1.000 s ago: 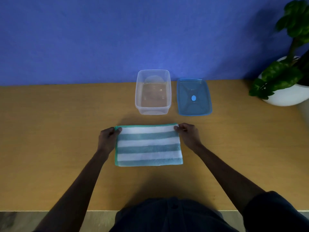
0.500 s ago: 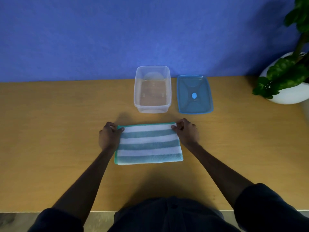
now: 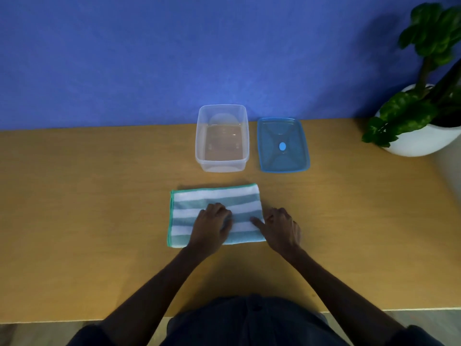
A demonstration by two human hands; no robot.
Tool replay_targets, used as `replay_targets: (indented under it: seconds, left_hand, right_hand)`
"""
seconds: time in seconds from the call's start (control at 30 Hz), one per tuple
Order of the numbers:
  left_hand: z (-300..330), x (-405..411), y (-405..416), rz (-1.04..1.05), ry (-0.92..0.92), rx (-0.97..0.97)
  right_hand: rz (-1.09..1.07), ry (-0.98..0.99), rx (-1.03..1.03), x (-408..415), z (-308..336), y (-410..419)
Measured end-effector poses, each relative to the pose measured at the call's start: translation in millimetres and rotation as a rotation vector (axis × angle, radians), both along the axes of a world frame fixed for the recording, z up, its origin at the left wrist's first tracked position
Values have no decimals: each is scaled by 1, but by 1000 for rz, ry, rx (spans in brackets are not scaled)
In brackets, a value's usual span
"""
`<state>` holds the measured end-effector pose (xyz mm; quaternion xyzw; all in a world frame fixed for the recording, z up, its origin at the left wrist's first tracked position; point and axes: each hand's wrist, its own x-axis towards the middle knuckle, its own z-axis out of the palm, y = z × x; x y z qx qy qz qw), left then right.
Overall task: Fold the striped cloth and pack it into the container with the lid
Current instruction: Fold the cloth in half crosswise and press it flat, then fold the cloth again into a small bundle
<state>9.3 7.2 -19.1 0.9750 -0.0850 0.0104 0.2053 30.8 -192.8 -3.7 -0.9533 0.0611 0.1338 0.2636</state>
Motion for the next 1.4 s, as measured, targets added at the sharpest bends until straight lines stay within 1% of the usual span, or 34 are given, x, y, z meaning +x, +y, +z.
replay_targets:
  seconds: [0.1,0.2,0.23,0.3,0.37,0.4,0.47,0.53,0.63,0.73,0.83,0.9,0.97,1.1,1.27,1.4]
  left_hand:
    - [3,10,-11,32,76,94]
    - [19,26,-26,76,167,196]
    - [25,32,-31,86,193,218]
    - [37,41,-41,115,219,212]
    - [47,48,-51,170,284,138]
    - [53,53,-56,206,354,87]
    - [64,63,-62,262,504,-3]
    - [70,73,-62,299,599,-77]
    - [74,81,-52,351,637,-229]
    - [75,81,-35,387,602,-356]
    - [77,75,-14,465,581,-557]
    - [78,68,1,499,572,-687]
    - [81,60,15,506,575,-789]
    - [82,47,46,518,558,-934]
    - [75,30,85,594,472,-1037]
    - [58,16,102,654,357,-994]
  right_hand:
    - [3,44,20,-4,0,6]
    - [-12,83,54,-5,1,12]
    - [-27,100,99,-4,2,13]
    - [-64,115,252,-3,3,15]
    - [-105,107,391,-4,7,17]
    - [-109,94,442,-5,9,19]
    - [-96,52,526,-7,17,23]
    - [-64,9,578,-11,26,29]
    - [-15,-56,629,-21,39,38]
    - [30,-122,628,-31,43,47]
    - [39,-136,651,-39,39,53]
    - [49,-126,596,-43,36,58]
    - [104,-100,486,-45,30,64]
    - [288,-199,344,-49,16,84]
    - [471,-311,172,-46,13,109]
    - [615,-394,49,-45,0,126]
